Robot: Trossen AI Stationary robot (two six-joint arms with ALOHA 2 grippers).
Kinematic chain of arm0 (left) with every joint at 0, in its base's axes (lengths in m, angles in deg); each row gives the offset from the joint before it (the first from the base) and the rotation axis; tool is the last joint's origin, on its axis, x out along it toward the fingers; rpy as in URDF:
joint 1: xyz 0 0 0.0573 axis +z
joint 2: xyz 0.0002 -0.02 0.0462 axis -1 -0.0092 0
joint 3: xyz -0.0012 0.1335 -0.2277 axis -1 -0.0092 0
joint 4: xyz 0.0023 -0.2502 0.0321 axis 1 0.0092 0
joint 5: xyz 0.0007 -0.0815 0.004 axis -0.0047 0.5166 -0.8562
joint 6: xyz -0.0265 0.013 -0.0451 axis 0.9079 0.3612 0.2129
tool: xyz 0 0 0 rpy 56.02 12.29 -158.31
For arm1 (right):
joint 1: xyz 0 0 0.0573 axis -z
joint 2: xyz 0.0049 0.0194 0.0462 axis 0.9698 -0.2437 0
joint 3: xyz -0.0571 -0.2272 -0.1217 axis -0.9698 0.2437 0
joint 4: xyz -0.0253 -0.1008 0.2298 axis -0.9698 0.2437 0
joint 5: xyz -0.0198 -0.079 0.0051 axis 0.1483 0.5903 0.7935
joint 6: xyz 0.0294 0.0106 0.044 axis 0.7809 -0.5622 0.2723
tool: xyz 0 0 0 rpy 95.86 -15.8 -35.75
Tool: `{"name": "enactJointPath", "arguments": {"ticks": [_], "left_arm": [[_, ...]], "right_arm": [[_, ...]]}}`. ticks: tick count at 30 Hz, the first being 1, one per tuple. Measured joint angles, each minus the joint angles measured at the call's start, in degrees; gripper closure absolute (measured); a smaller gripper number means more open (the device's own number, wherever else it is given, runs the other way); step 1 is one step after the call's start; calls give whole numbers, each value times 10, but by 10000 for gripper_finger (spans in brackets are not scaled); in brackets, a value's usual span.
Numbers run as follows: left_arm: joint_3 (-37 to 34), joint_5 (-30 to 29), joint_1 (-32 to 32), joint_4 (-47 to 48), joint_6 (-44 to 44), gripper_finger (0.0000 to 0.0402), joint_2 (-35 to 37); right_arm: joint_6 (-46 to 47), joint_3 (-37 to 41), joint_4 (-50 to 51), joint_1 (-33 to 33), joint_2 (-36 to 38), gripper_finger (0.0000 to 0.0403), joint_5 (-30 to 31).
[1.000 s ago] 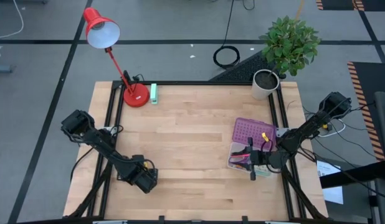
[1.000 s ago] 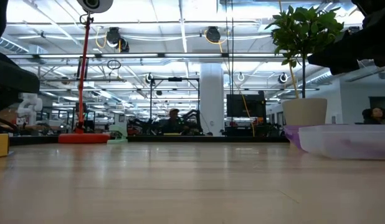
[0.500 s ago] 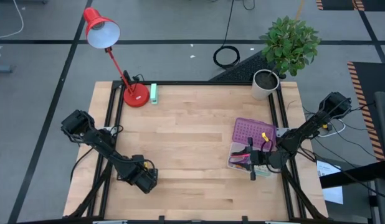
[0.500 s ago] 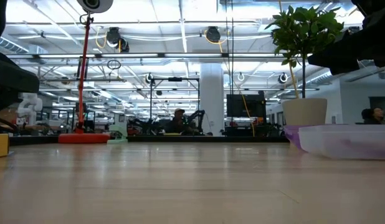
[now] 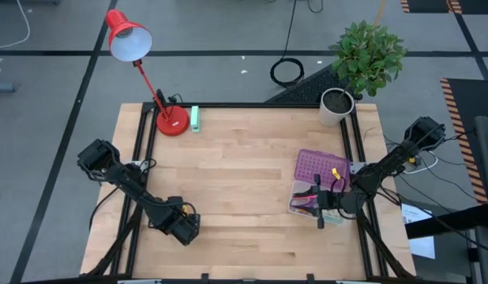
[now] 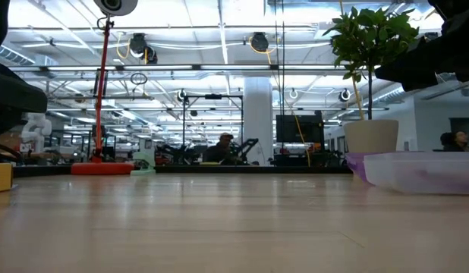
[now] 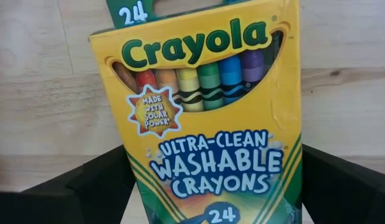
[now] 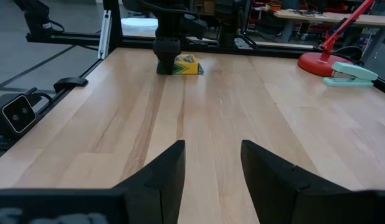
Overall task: Pack school essentials
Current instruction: Put the crayon box into the supply box
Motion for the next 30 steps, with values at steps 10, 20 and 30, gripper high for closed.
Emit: {"name": "enactJointPath", "arguments": {"ticks": [10, 20, 30], "left_arm": [[0, -2, 0, -3, -11, 68, 0], [0, -9, 0, -2, -20, 68, 0], [-1, -17, 0, 0, -22, 44, -1]], "right_arm": [[0, 0, 0, 0, 0, 255, 0], [0, 0, 0, 0, 0, 255, 0], [0, 0, 0, 0, 0, 255, 0]]}}
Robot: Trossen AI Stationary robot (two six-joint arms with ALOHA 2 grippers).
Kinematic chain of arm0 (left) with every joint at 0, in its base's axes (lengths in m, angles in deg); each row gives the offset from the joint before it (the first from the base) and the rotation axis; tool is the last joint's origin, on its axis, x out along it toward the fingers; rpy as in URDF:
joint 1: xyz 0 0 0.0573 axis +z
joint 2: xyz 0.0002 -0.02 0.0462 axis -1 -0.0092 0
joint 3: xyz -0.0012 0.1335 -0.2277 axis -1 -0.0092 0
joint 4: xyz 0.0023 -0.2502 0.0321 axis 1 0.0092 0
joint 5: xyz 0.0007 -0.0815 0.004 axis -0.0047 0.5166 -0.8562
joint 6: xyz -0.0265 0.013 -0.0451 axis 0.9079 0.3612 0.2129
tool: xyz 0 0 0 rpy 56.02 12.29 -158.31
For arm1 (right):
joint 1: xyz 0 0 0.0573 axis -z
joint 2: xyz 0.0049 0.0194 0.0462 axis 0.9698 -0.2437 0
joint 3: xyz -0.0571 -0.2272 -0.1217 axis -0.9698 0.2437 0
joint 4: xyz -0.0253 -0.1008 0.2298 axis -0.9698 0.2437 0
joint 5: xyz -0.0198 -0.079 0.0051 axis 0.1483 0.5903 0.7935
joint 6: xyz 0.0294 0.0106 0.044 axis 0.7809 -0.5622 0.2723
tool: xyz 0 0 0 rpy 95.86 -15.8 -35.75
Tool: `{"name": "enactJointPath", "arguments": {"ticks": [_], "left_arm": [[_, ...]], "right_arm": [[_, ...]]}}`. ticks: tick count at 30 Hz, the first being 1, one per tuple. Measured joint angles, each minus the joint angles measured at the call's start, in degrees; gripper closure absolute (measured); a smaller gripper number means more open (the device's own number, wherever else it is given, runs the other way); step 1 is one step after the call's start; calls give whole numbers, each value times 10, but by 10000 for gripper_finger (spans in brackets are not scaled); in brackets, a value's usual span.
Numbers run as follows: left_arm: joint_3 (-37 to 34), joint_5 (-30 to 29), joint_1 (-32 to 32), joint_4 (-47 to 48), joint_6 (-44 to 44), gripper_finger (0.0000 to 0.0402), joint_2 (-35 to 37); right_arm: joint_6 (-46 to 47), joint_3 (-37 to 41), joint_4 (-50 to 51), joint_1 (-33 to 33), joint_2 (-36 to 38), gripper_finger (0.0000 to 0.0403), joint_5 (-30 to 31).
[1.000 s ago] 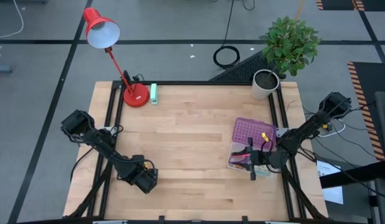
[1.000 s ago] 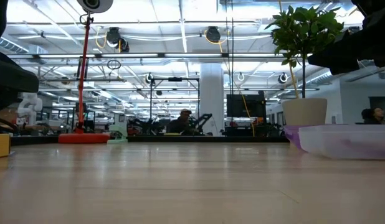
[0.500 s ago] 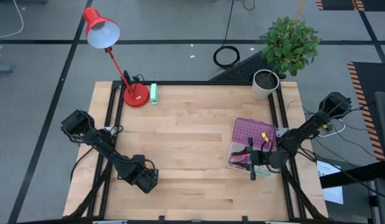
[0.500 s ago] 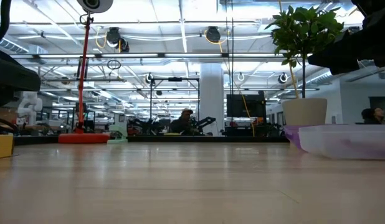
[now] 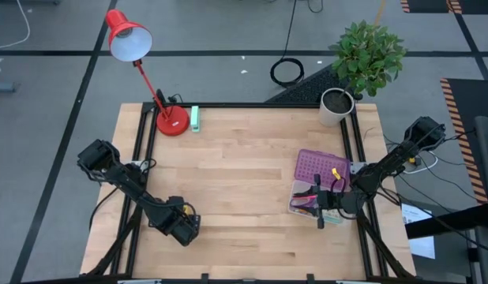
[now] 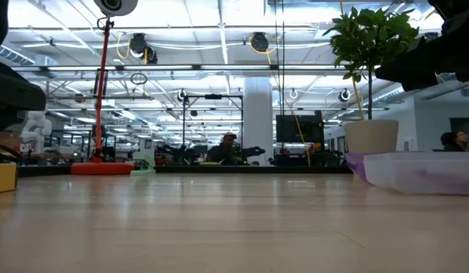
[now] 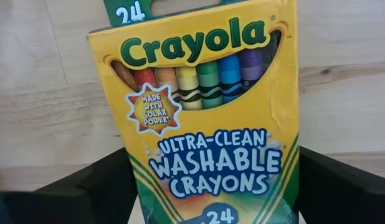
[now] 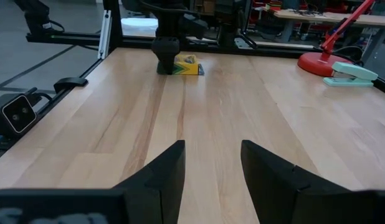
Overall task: Pack school essentials
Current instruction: Put the crayon box into the supply box
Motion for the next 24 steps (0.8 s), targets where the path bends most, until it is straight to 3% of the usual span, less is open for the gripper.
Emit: {"name": "enactJointPath", "arguments": {"ticks": [7, 15, 24], "left_arm": [[0, -28, 0, 2, -29, 39, 0], [-1, -111, 30, 13, -59, 14, -1], [-2, -211, 73, 35, -172, 13, 19]], "right_arm": [[0, 0, 0, 0, 0, 255, 0], [-9, 0, 0, 0, 0, 255, 0], [-15, 0, -34, 23, 0, 255, 1]]}}
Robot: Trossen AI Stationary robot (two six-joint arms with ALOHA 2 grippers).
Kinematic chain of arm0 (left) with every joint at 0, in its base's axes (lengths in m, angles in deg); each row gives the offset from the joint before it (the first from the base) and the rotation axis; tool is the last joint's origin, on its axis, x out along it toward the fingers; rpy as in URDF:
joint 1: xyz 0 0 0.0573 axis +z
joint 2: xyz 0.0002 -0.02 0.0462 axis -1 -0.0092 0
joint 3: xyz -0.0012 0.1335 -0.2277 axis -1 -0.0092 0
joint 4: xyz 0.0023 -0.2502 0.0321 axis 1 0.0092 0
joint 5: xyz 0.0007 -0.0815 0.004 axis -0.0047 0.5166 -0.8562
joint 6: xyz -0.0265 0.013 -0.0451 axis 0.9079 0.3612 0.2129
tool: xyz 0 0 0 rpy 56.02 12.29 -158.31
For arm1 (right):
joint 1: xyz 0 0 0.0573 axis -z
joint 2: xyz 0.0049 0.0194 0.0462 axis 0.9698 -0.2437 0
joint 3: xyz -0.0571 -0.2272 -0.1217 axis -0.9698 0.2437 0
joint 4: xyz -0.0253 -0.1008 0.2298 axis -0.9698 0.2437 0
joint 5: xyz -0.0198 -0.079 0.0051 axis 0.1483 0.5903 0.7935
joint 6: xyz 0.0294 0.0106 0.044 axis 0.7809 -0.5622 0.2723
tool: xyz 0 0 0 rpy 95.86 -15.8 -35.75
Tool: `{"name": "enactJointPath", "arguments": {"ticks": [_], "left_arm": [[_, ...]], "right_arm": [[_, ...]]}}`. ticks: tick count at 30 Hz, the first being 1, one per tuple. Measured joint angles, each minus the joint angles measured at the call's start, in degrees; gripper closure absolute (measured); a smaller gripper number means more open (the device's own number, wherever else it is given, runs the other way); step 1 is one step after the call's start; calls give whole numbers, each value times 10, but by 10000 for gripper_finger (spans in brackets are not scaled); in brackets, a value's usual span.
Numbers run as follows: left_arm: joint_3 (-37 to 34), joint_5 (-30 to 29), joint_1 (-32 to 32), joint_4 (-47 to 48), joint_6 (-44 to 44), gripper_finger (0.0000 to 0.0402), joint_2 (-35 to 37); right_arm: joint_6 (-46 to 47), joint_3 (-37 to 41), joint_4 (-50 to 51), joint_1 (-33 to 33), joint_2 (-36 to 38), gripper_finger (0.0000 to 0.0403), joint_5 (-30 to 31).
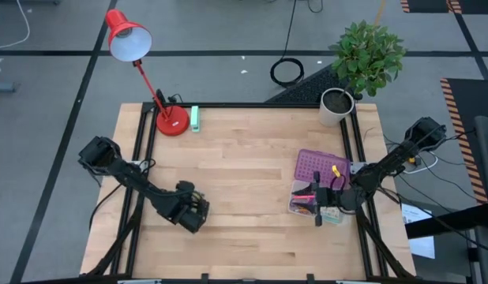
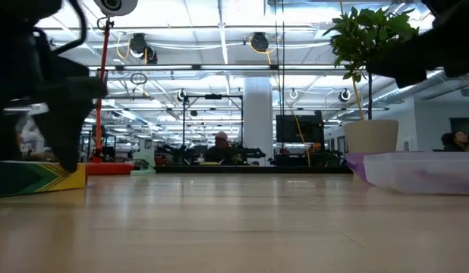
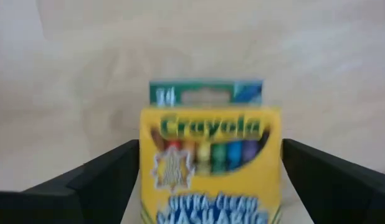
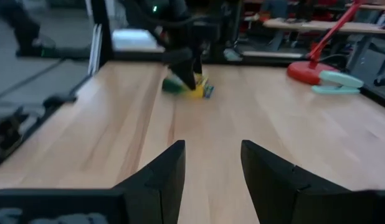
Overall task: Pack school essentials
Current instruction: Put the crayon box into the supply box
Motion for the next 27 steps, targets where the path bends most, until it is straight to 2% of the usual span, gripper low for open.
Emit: {"name": "enactJointPath", "arguments": {"ticks": [4, 9, 14, 20, 27], "left_arm": [[1, -12, 11, 21, -53, 14, 31], [1, -8, -27, 36, -83, 26, 57], [1, -8, -85, 21, -46, 95, 59], [1, -85, -176, 23, 11, 188, 59], [1, -71, -254, 33, 60, 243, 59]], "right_arm": [[0, 0, -40, 21, 0, 255, 0], [3, 0, -56, 31, 0, 255, 0], [2, 0, -80, 56, 0, 255, 4], [3, 0, -108, 76, 0, 255, 1], [9, 0, -105, 73, 0, 255, -1]]}}
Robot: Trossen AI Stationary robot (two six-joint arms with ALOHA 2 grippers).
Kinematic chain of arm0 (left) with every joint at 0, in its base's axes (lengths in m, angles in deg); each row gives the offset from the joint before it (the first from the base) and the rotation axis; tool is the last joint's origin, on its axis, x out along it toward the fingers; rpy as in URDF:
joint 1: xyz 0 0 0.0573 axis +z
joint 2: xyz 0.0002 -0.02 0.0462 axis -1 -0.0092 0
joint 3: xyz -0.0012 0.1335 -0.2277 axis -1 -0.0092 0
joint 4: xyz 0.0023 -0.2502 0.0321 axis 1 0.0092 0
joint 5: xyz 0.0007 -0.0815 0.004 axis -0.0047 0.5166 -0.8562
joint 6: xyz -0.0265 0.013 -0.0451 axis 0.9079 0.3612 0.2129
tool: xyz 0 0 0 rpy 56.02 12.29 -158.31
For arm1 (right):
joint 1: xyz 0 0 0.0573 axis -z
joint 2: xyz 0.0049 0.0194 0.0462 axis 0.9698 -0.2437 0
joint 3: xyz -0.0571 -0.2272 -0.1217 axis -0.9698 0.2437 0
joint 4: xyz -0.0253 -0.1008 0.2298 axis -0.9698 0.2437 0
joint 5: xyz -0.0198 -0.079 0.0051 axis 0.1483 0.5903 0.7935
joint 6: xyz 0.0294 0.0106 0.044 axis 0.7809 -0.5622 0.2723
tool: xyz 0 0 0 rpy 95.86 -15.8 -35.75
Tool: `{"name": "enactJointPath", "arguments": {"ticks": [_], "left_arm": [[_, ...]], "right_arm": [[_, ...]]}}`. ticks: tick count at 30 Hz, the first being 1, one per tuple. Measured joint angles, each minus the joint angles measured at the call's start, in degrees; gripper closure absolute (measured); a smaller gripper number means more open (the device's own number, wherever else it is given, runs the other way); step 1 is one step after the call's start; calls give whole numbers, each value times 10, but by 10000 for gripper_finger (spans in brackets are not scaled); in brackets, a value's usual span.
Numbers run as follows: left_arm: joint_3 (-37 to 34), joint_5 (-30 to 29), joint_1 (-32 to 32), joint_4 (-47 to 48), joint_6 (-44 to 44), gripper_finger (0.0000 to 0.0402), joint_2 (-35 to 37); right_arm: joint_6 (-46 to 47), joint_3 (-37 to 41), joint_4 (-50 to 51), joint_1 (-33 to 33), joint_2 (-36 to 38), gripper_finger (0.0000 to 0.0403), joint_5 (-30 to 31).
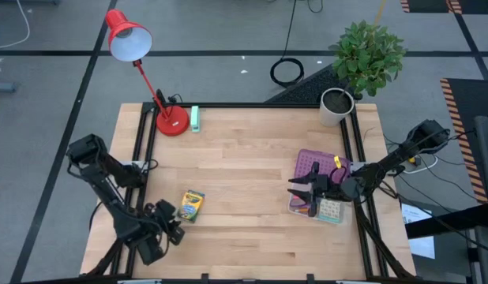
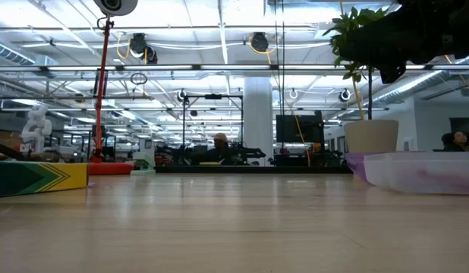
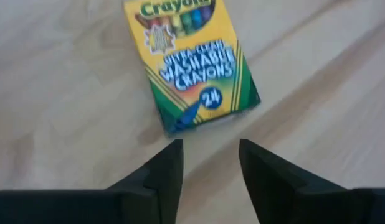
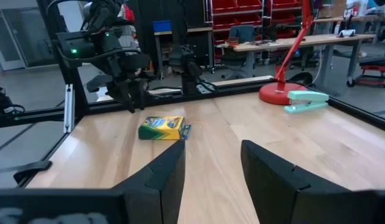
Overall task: Pack school essentials
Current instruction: Put the crayon box into the supply box
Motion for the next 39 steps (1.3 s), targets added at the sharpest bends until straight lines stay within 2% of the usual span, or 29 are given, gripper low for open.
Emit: {"name": "enactJointPath", "arguments": {"ticks": [7, 13, 19, 23, 28, 33, 35, 39], "left_arm": [[-22, 53, -10, -5, -48, 268, 0], [-69, 83, -4, -24, -55, 270, 0], [-97, 12, 31, -104, -145, 270, 0], [-99, -16, 82, -182, -241, 270, 0], [-99, -84, 160, -362, -421, 270, 0], [-99, -48, 223, -526, -614, 270, 0], [-90, -51, 238, -539, -669, 270, 3], [-58, -63, 280, -478, -717, 270, 7]], "right_arm": [[-4, 0, -2, 5, 0, 255, -3], [-4, 0, 1, 5, 0, 255, -31], [-32, 0, 6, 5, 0, 255, -30], [-38, 0, 6, 6, 0, 255, -30], [-44, 0, 7, 23, 0, 255, -28], [-50, -5, 9, 52, -5, 255, -28], [-52, -24, 22, 60, -22, 255, -30], [-79, -91, 51, 75, -93, 255, -50]]}}
